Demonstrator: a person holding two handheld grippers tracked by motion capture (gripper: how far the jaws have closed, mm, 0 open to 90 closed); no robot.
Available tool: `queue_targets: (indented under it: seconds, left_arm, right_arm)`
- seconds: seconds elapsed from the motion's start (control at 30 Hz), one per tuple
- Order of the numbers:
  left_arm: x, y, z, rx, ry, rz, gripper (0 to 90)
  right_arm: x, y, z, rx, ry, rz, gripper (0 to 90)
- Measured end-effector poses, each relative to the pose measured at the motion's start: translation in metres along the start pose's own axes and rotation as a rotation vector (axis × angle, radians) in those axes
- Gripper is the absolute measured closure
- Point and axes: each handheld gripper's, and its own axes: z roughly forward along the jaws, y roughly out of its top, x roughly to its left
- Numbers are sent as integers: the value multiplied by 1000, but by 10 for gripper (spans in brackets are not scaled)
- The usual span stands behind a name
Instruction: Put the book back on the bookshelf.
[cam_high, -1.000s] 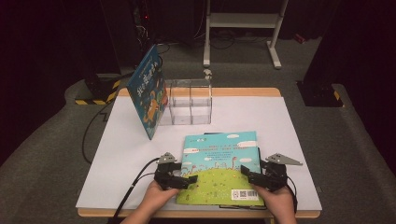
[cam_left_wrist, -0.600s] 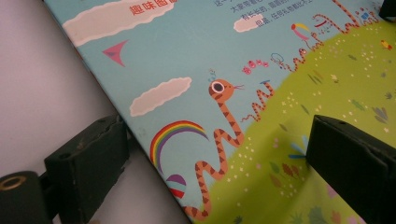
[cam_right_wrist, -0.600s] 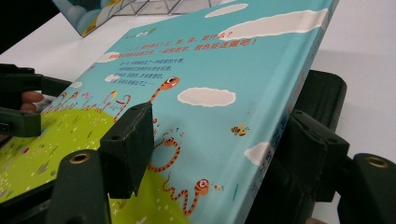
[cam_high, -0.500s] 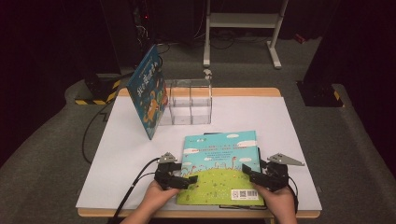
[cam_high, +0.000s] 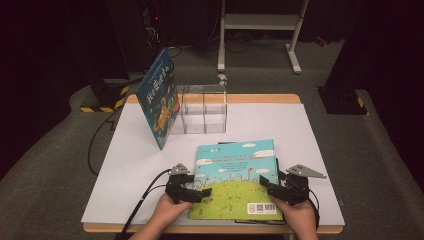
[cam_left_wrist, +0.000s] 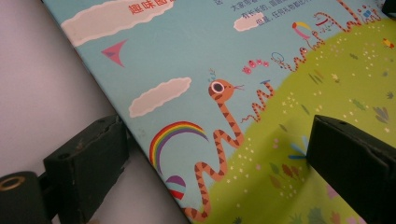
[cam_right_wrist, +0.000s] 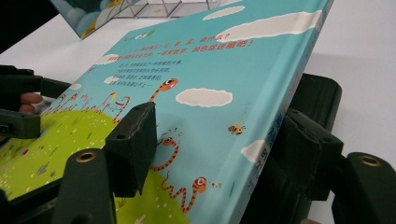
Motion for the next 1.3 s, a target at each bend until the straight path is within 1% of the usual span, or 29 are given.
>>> queue_targets:
  seconds: [0.43,0.7,0.87,0.93,1.0,1.13,1.23,1.3]
  left_arm:
    - [0,0,0,3,2,-1,49]
    - [0,0,0,1,0,-4,49]
    - [1,0,0,-1,-2,-7,50]
    - [0,0,0,-2,-2,-6,49]
    - [0,0,0,-4,0,-5,49]
    - [0,0,0,-3,1,-5,48]
    - [0,0,0,-3,1,-5,48]
    - [0,0,0,-4,2,-6,48]
  right_arm:
    - [3,1,-4,-30,-12,-34,357]
    - [0,0,-3,-18,-2,-6,356]
    - [-3,0,-2,-9,13,19,353]
    - [-5,0,-1,-2,29,28,343]
    - [-7,1,2,11,46,32,311]
    - [-4,3,9,37,55,15,250]
    - [-4,4,13,49,64,20,235]
    - [-4,4,15,52,75,35,241]
